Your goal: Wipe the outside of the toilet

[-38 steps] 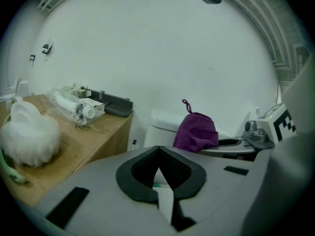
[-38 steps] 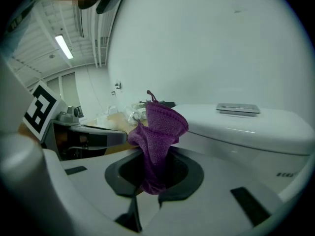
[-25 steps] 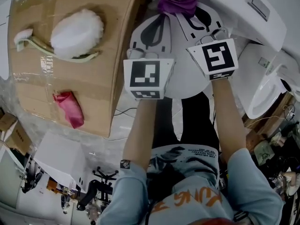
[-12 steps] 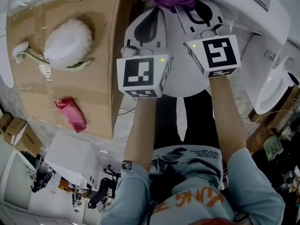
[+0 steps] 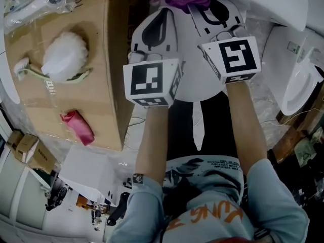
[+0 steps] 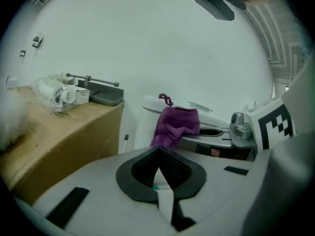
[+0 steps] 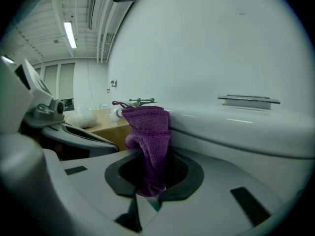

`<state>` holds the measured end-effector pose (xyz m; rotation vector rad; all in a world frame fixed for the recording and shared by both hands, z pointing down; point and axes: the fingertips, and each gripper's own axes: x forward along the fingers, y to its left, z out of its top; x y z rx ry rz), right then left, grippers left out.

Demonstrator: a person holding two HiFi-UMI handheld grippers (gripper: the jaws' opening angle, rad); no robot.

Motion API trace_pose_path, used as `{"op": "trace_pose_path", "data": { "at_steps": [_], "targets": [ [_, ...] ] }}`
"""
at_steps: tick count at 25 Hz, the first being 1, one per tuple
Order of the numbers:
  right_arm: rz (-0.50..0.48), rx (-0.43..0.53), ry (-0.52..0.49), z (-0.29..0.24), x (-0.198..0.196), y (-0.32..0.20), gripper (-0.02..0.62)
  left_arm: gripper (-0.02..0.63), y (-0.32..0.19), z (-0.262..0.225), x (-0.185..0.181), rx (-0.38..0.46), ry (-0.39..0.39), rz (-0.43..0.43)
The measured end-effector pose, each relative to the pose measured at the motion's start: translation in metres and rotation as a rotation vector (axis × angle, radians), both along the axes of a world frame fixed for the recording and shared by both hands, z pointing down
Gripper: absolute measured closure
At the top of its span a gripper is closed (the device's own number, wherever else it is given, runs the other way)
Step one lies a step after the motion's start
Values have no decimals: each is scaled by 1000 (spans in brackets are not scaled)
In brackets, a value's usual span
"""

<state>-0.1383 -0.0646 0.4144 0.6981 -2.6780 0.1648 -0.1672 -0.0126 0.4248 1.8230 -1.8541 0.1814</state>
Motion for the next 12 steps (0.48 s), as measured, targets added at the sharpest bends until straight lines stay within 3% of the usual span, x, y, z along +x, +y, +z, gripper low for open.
{"op": "trace_pose_path", "data": {
  "at_steps": [12],
  "targets": [
    [79, -12, -10, -2, 54, -11, 520, 581, -16, -3, 46, -5, -16, 80]
  ]
}}
